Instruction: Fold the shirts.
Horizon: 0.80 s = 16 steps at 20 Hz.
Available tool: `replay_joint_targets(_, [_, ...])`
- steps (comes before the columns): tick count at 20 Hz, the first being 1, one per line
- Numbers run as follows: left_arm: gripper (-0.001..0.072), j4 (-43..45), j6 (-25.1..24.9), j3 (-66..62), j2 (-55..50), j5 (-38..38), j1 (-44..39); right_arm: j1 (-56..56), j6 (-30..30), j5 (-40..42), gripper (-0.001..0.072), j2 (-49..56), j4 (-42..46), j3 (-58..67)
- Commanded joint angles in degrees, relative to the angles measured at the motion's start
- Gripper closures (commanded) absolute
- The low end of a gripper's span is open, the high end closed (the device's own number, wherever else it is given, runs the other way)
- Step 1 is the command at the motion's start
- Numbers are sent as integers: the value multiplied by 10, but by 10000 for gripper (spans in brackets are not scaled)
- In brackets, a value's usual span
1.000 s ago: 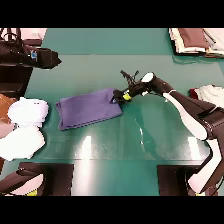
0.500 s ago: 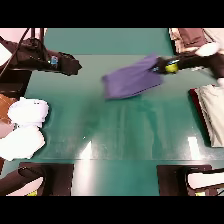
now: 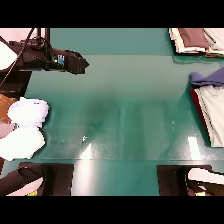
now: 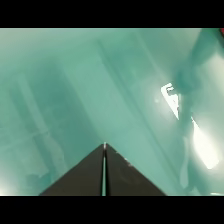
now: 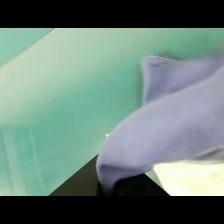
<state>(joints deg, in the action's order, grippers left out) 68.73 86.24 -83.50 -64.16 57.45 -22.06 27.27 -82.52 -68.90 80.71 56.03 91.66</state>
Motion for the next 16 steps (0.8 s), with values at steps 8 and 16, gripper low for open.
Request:
replay_joint_targets(8, [681, -1, 7, 0, 0, -2, -1, 57, 13, -106, 697, 2, -32, 162])
replay_joint_targets(16, [681, 0, 3, 0, 0, 1, -1, 141, 3, -183, 696, -86, 121, 39])
